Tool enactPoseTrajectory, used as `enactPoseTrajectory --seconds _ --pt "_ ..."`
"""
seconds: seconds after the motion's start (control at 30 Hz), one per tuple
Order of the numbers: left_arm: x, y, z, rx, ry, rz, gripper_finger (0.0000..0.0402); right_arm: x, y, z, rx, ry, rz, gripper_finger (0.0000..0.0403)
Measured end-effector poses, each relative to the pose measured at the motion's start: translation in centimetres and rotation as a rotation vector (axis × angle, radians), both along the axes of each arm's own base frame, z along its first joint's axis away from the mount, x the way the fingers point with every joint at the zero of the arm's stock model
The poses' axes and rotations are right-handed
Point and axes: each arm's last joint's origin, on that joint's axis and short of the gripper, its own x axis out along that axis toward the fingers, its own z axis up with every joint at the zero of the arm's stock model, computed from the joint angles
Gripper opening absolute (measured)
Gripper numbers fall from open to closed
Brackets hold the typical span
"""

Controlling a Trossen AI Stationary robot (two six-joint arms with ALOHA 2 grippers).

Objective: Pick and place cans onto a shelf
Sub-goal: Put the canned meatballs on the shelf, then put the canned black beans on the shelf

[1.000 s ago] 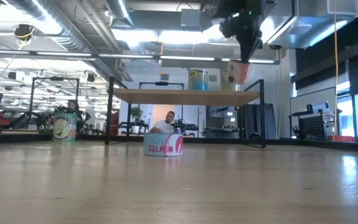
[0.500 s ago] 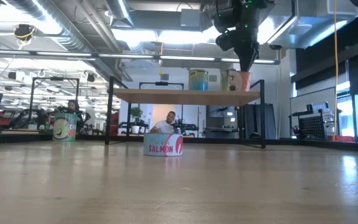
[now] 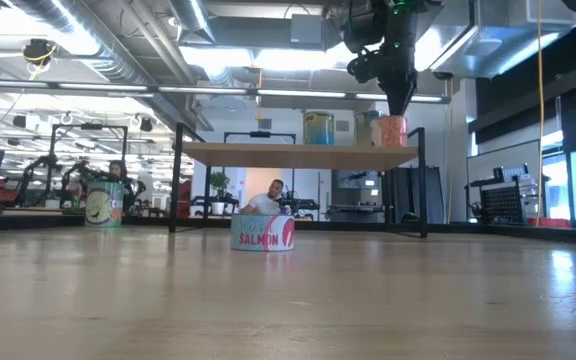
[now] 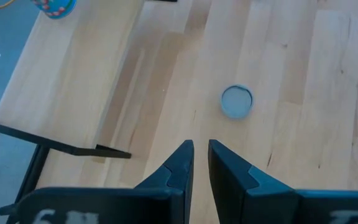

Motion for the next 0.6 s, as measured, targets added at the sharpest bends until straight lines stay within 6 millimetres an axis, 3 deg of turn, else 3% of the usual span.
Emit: enactPoseTrajectory --seconds 0.33,0.6 --pt "0.0 0.0 0.0 0.000 0.000 0.000 0.0043 0.5 0.6 1.0 0.004 -0.047 0.032 0.0066" --pt "-0.1 0.0 -0.1 -0.017 0.005 0.021 0.0043 0.7 2.2 5.9 -0.082 -0.178 0.074 0.0067"
